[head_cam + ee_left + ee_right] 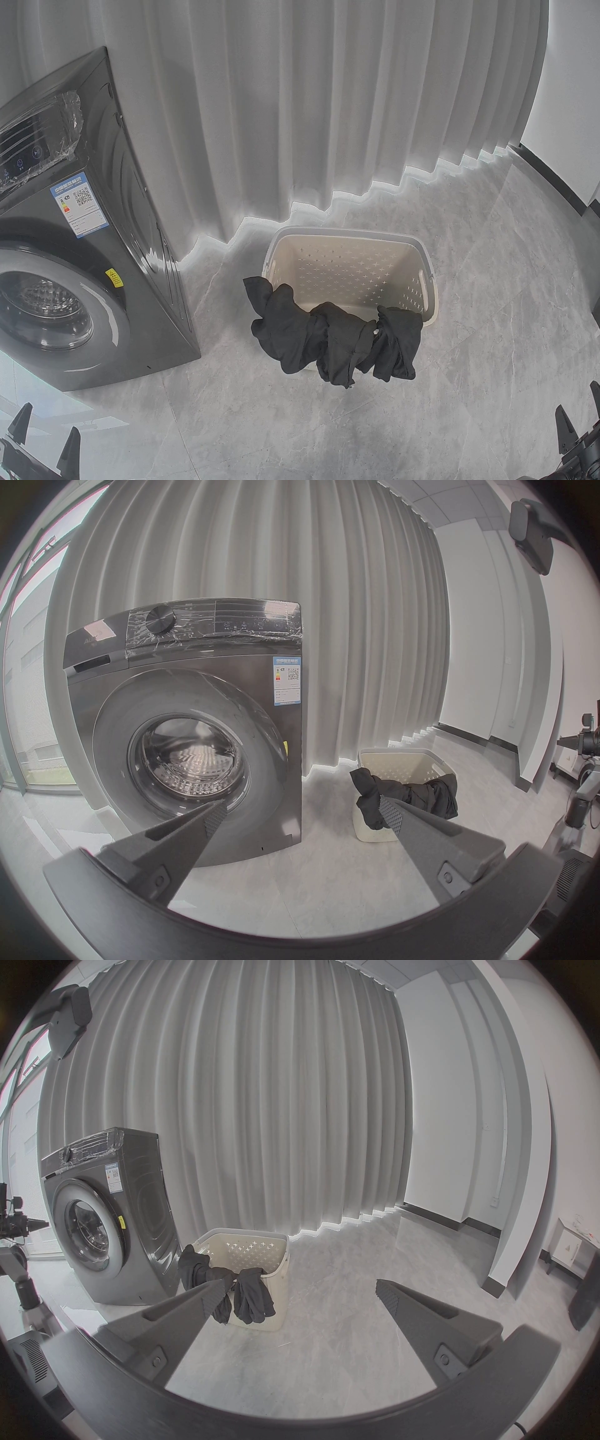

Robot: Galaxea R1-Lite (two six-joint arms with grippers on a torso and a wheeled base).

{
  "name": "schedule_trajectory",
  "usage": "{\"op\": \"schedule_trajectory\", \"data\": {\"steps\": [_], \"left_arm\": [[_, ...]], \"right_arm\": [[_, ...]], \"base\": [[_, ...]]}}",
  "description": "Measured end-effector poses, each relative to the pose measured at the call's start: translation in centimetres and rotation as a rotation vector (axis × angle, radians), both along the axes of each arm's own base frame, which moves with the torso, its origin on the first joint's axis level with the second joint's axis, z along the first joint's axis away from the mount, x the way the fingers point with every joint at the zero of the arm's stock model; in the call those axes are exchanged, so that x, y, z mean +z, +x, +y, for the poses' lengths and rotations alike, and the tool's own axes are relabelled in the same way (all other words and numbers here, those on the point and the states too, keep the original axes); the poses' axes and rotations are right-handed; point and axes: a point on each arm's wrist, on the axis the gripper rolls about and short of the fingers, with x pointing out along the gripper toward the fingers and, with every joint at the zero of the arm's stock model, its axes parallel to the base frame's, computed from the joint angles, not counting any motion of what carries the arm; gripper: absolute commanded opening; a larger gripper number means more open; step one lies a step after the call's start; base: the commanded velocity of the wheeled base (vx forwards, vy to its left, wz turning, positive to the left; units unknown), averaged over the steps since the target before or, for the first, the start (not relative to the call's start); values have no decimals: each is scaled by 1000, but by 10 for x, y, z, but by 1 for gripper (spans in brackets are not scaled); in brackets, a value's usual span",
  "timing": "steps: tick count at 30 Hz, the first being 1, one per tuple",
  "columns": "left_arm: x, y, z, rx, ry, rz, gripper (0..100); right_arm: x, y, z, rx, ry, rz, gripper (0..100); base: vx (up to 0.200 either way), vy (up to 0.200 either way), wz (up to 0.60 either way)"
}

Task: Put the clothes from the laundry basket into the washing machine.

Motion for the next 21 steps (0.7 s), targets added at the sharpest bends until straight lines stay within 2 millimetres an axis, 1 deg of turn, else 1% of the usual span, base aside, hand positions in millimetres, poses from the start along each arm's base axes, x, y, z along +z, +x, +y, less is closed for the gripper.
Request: {"op": "schedule_trajectory", "data": {"steps": [9, 15, 21], "left_arm": [[0, 0, 0, 0, 0, 0, 100], [0, 0, 0, 0, -1, 0, 100], [0, 0, 0, 0, 0, 0, 100]], "right_arm": [[0, 0, 0, 0, 0, 0, 100], [0, 0, 0, 0, 0, 0, 100], [0, 0, 0, 0, 0, 0, 100]], "base": [[0, 0, 0], [200, 0, 0], [0, 0, 0]]}}
